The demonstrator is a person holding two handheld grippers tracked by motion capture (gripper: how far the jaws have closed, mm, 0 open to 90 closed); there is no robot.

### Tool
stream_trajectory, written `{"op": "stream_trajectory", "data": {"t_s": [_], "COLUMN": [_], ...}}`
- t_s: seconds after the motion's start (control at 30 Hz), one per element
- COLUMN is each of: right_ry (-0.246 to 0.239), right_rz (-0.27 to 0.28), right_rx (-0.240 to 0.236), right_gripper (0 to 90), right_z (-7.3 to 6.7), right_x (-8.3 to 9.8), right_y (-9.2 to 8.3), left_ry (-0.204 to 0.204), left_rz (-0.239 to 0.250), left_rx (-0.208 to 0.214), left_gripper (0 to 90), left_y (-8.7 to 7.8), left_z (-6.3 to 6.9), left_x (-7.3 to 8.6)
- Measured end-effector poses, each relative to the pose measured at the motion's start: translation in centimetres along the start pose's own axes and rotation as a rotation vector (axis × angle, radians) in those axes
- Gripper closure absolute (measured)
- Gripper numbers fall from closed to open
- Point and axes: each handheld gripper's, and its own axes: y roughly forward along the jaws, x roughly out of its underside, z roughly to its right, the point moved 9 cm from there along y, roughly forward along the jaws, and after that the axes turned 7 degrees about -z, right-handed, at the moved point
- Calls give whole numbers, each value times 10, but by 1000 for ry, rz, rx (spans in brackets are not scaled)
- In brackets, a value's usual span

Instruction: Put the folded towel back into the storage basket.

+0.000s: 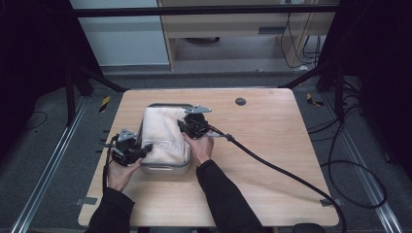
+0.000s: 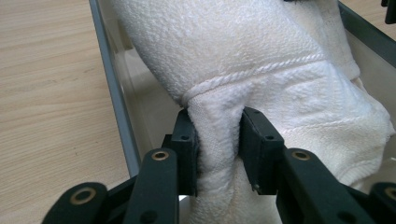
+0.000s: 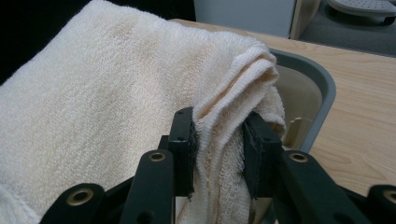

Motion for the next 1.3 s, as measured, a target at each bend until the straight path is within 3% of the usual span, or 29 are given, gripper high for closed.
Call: {"op": "stream_trajectory", "data": {"t_s": [0.27,0.43,0.63,0.87,1.0,1.17,1.3], "right_ry": [-4,-46,-47,-48,-79,-81,-94], "right_rz": [-8,30,74,82,74,71,71], "right_rx": [17,38,36,13,10,-4,15], "right_gripper": [625,536,458,346,283,213,177], "right_z": [2,6,15,27,35,51,68], "right_x": [9,5,-7,-12,-9,1,17], "right_y": [-2,-8,-25,-50,-67,-93,-117], "left_ry": [-15,-22,1,5,-3,-9,-18], "left_rz": [23,102,161,188,201,210,221], "left_rx": [-19,-12,-9,-5,-6,-16,-17], "left_gripper": [569,533,506,447,402,348,316], "left_y": [-4,-21,-35,-41,-43,-48,-53], "left_z": [-2,-1,9,15,15,12,9], "left_x": [-1,-10,-19,-19,-17,-10,-5]}}
